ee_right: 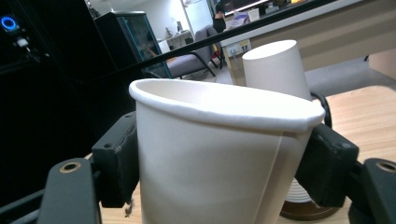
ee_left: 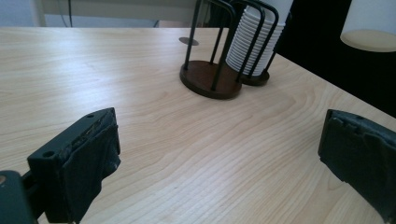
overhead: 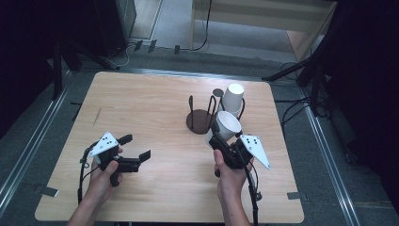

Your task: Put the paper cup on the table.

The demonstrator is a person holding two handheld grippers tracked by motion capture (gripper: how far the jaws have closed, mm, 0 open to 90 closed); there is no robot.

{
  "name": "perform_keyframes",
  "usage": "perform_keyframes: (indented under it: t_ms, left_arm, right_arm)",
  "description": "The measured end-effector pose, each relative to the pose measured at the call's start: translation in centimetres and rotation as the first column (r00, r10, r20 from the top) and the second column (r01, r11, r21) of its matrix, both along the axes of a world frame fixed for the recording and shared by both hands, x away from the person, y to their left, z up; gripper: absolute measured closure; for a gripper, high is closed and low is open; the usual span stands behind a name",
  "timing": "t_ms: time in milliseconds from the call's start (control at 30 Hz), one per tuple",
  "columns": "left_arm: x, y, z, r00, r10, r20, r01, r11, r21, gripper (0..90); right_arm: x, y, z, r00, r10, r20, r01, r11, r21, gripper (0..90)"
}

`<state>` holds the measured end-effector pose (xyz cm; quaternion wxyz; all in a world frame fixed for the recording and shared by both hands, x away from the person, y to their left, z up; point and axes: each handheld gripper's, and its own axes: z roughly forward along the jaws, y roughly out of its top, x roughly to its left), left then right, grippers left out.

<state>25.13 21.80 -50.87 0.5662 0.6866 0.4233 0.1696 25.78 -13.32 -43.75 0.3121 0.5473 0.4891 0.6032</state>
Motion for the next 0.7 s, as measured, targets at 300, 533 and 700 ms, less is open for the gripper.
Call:
perform_keyframes:
  t_ms: [300,533,700]
  left_arm:
    - [0.0,1.9,-0.1,0.9987,0.051,-0.001,-0.051,0.9986,-0.009,0.0]
    - [0.1,3.5,-0.5,0.9945,0.104,-0.005,-0.104,0.9945,-0.006,0.0]
    - [0.1,4.4,-0.8,0.9911,0.133,-0.007,-0.133,0.9911,-0.004,0.0]
  right_arm:
    - [0.3,-0.4,-0.2,0.9995,0.003,0.033,0.0,0.996,-0.087,25.2]
    - [0.5,-0.8,-0.4,0.9988,-0.006,0.048,0.013,0.988,-0.155,25.0]
    - [0.8,-1.2,-0.9,0.9964,-0.019,0.083,0.035,0.981,-0.191,25.0]
